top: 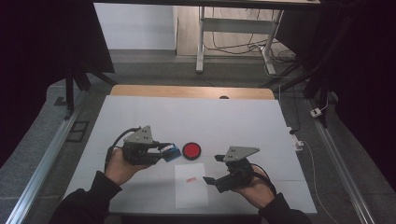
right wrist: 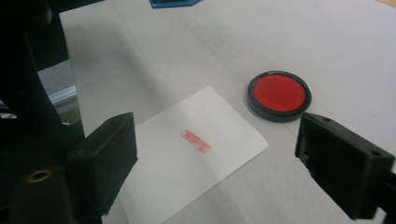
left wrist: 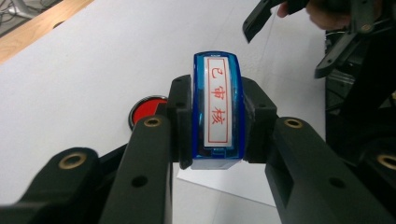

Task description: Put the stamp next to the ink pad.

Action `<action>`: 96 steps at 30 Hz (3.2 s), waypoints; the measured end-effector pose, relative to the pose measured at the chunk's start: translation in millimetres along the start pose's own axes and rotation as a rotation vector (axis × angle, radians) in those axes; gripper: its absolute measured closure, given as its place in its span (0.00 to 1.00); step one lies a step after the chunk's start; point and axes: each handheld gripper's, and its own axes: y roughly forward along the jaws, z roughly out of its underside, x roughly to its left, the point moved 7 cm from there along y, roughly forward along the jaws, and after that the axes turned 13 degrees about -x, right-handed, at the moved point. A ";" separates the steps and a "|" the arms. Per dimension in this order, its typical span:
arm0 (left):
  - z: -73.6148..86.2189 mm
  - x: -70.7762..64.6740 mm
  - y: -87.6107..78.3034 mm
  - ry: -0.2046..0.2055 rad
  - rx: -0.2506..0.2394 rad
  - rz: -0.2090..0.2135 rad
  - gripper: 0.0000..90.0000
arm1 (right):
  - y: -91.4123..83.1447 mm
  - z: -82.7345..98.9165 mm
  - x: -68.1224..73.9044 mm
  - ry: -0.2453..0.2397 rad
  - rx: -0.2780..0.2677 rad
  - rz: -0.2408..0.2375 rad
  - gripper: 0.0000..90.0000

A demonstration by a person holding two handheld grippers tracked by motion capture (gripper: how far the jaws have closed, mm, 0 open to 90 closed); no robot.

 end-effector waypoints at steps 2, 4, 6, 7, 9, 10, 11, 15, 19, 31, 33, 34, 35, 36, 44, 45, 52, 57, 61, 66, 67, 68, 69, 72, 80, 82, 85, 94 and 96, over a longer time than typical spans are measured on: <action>0.8 1.6 -1.1 -0.003 0.000 -0.007 0.77 | -2.4 2.0 -0.9 0.002 0.005 0.011 0.13; 1.5 3.2 -2.4 -0.005 0.003 -0.015 0.77 | -4.9 4.7 -3.2 -0.006 0.019 0.040 0.12; 2.1 4.7 -3.4 -0.006 0.004 -0.020 0.77 | -7.2 7.4 -5.2 -0.006 0.030 0.064 0.10; 2.5 5.2 -3.8 -0.010 0.004 -0.023 0.77 | -8.6 8.4 -6.3 0.000 0.032 0.072 0.08; 3.1 6.7 -4.8 -0.012 0.005 -0.028 0.77 | -11.2 10.0 -8.3 0.011 0.034 0.088 0.07; 3.4 7.5 -5.3 -0.013 0.007 -0.031 0.77 | -12.1 10.6 -8.9 0.016 0.031 0.093 0.06; 3.9 8.2 -5.8 -0.015 0.007 -0.033 0.77 | -13.2 11.3 -9.7 0.021 0.032 0.101 0.05; 5.5 11.0 -7.6 -0.020 0.010 -0.045 0.77 | -17.1 13.0 -10.9 0.024 0.029 0.118 0.03; 8.1 14.5 -9.8 -0.024 0.017 -0.057 0.77 | -19.7 14.4 -10.0 0.012 0.029 0.126 0.02; 17.4 25.1 -13.5 -0.036 0.048 -0.102 0.77 | -32.9 20.6 -11.9 -0.010 0.036 0.188 0.00; 18.7 26.7 -13.9 -0.042 0.050 -0.108 0.77 | -36.1 22.5 -13.1 -0.005 0.042 0.203 0.00; 19.5 27.6 -14.3 -0.043 0.053 -0.112 0.77 | -37.2 23.3 -14.0 -0.003 0.036 0.207 0.00; 20.2 28.6 -14.6 -0.045 0.054 -0.117 0.77 | -39.0 24.2 -14.9 0.000 0.039 0.214 0.00; 21.0 29.8 -15.0 -0.047 0.056 -0.122 0.77 | -40.5 25.2 -15.6 0.007 0.039 0.221 0.00; 28.6 38.8 -17.5 -0.066 0.076 -0.162 0.77 | -53.7 33.7 -21.1 0.043 0.048 0.264 0.00; 29.4 39.7 -17.6 -0.069 0.077 -0.166 0.77 | -55.6 34.6 -21.6 0.047 0.050 0.271 0.00; 36.9 46.9 -18.4 -0.081 0.105 -0.203 0.77 | -68.2 41.7 -25.2 0.068 0.055 0.313 0.00; 44.6 54.2 -19.3 -0.101 0.124 -0.233 0.77 | -77.3 46.8 -26.9 0.089 0.063 0.333 0.00; 49.2 59.0 -19.5 -0.116 0.130 -0.253 0.77 | -84.2 50.8 -28.2 0.104 0.065 0.350 0.00; 57.3 63.2 -16.9 -0.118 0.160 -0.278 0.77 | -92.4 50.9 -29.0 0.120 0.048 0.371 0.00; 59.1 64.1 -16.1 -0.115 0.169 -0.284 0.77 | -93.8 50.8 -29.3 0.122 0.043 0.371 0.00; 61.0 64.7 -15.2 -0.112 0.179 -0.289 0.77 | -95.5 51.0 -29.6 0.123 0.044 0.375 0.00; 62.7 65.3 -14.3 -0.108 0.188 -0.292 0.77 | -96.9 51.1 -29.6 0.127 0.043 0.378 0.00; 67.4 67.5 -11.6 -0.100 0.207 -0.307 0.77 | -100.5 51.6 -30.3 0.128 0.041 0.386 0.00; 77.5 71.2 -4.8 -0.107 0.239 -0.315 0.77 | -100.9 52.2 -30.3 0.129 0.046 0.387 0.00; 81.2 71.8 -3.0 -0.107 0.252 -0.313 0.77 | -100.4 52.3 -30.1 0.130 0.048 0.386 0.00; 86.1 72.8 0.6 -0.096 0.265 -0.307 0.77 | -99.6 52.3 -30.0 0.131 0.045 0.385 0.00; 93.7 71.9 6.8 -0.063 0.293 -0.295 0.77 | -99.2 52.6 -30.1 0.134 0.052 0.379 0.00; 96.3 71.7 8.3 -0.065 0.307 -0.294 0.77 | -99.0 52.7 -30.0 0.131 0.056 0.378 0.00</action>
